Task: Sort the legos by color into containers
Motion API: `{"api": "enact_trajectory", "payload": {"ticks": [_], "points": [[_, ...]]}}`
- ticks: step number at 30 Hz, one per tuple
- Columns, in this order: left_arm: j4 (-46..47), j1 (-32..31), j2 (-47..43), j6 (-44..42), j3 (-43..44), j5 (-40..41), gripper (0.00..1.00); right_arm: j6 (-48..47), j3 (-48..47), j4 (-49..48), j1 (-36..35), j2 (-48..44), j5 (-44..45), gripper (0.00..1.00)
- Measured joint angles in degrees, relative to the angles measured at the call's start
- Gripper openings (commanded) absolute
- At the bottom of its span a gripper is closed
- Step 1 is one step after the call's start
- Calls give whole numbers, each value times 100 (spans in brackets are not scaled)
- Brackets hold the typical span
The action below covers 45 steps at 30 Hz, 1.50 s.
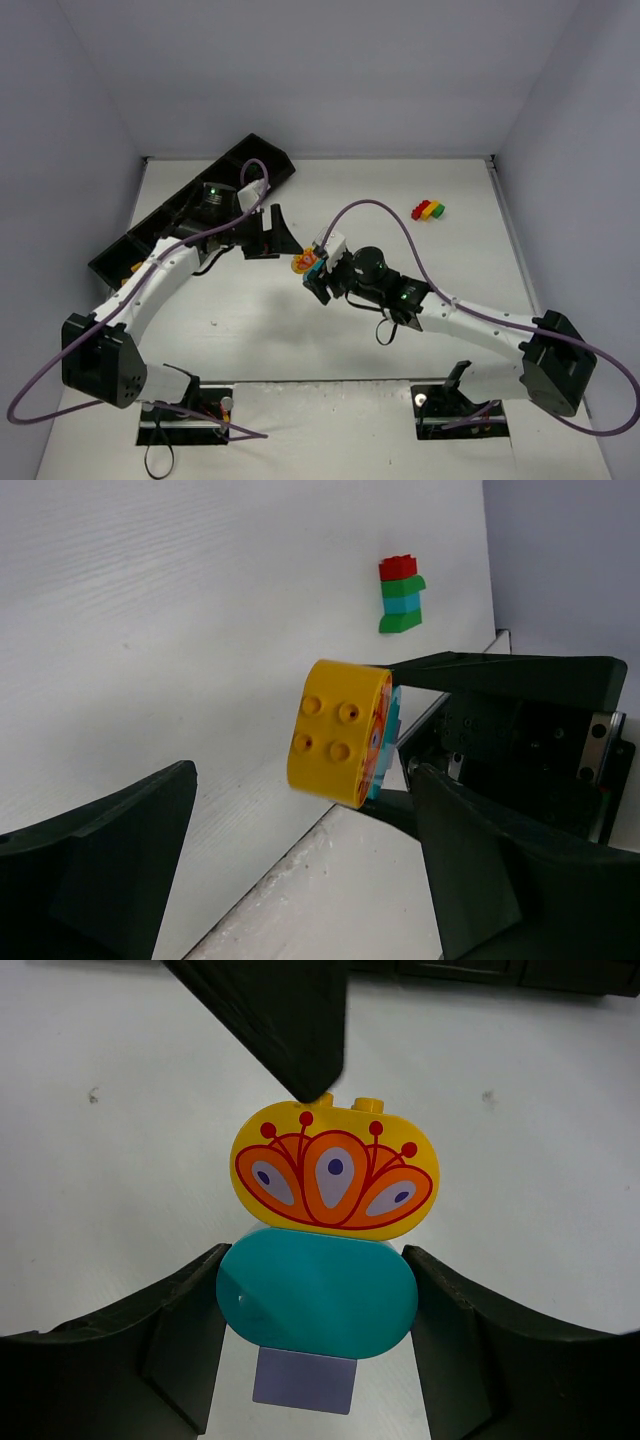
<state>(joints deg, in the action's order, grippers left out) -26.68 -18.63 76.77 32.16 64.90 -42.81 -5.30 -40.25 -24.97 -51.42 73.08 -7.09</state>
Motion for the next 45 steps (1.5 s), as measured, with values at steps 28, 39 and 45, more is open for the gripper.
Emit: {"api": "enact_trajectory", "payload": {"ticks": [28,39,45], "points": [[-46,-529,1023,415,442,-505,41,-278,24,319,0,-271,-278,0],[-330,-514,1027,-42,645,-678,0,-299,59,369,15,-271,-278,1],[-931,201,975,-485,809,-769,0,-380,330,271,26,-297,-245,1]]}}
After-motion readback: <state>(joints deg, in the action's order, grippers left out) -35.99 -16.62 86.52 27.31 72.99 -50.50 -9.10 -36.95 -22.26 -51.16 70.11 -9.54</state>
